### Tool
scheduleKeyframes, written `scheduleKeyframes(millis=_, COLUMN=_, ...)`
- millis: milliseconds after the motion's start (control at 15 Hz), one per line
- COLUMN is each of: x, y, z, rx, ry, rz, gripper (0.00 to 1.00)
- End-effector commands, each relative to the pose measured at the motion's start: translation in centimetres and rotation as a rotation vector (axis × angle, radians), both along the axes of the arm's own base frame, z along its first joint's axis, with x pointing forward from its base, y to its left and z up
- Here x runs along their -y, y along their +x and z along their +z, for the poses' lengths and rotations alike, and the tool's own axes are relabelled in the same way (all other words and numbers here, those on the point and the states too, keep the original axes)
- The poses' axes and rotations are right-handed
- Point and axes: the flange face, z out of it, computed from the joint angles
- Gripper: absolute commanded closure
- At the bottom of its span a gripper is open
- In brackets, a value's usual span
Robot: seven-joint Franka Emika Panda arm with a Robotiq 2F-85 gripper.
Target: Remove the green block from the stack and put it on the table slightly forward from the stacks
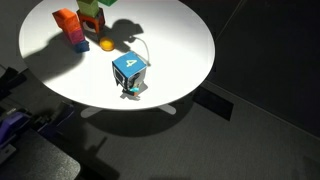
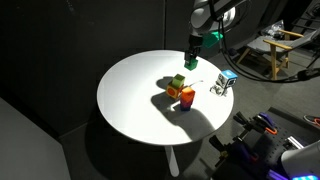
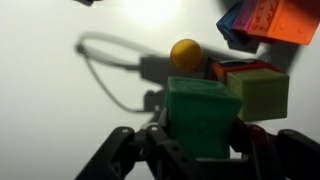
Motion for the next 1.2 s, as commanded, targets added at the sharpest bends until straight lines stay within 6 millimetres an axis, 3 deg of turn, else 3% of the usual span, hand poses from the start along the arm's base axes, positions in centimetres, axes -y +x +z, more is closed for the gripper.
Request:
scheduleKeyframes(millis=0, x=2.0, y=0.5, z=0.4, rx=-0.026, ry=0.013, rz=-0.019, gripper=0.73)
scheduleKeyframes(millis=467, x=5.4, y=1.4, z=-1.8, rx=-0.077, ry=0.033, rz=-0.051, gripper=0.73)
scheduleKeyframes(millis=1133, x=9.0, y=3.4, z=-7.3, rx=-0.122, ry=0.044, rz=-0.093, gripper=0.73)
